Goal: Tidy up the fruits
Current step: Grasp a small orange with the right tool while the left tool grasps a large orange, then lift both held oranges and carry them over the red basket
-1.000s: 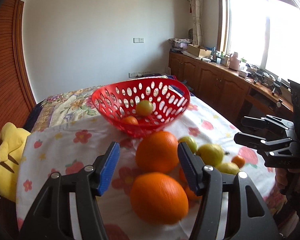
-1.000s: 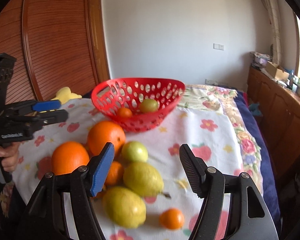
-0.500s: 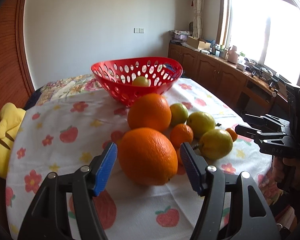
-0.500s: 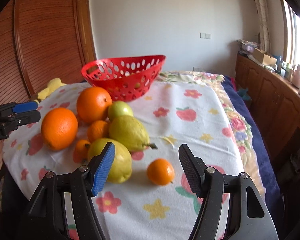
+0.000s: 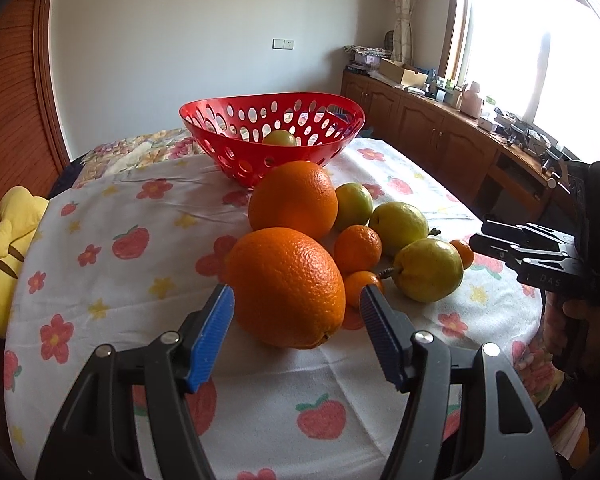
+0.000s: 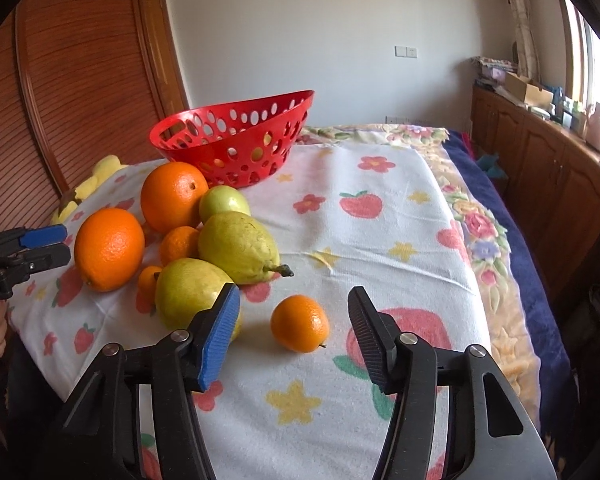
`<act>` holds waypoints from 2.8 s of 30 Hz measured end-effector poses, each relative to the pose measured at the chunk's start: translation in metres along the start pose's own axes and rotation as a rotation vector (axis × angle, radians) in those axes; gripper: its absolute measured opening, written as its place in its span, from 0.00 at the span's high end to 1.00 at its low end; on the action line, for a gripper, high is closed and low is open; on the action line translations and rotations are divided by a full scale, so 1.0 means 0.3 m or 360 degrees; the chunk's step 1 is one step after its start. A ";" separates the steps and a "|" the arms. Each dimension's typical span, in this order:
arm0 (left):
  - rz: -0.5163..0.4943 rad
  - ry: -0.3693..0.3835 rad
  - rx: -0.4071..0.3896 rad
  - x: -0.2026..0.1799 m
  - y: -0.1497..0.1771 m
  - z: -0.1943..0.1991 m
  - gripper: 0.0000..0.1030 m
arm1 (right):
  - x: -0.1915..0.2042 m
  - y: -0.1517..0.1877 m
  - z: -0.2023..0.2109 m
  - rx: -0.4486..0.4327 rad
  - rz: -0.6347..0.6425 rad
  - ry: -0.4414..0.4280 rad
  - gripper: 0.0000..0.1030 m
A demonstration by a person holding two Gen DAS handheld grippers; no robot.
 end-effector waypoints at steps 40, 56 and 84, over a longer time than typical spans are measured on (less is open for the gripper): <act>0.0115 0.0021 0.0175 0.025 -0.069 -0.135 0.30 | 0.032 0.082 -0.129 0.0168 0.0075 -0.0098 0.66; 0.0107 0.0071 0.0253 0.012 -0.056 -0.188 0.18 | -0.028 0.075 -0.083 0.0146 -0.0017 -0.0069 0.66; 0.0090 0.0128 0.0222 -0.002 -0.028 -0.186 0.19 | 0.030 0.004 -0.036 0.0114 0.0038 -0.0011 0.66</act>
Point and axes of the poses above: each gripper's, at about its wrist camera, not at the fingertips, and z roughly against the way its jaws point, x to its left, y to its underside, the point moved 9 cm from there along -z, roughly the way its jaws point, and after that the axes turned 11 degrees about z, right-handed, at the moved point
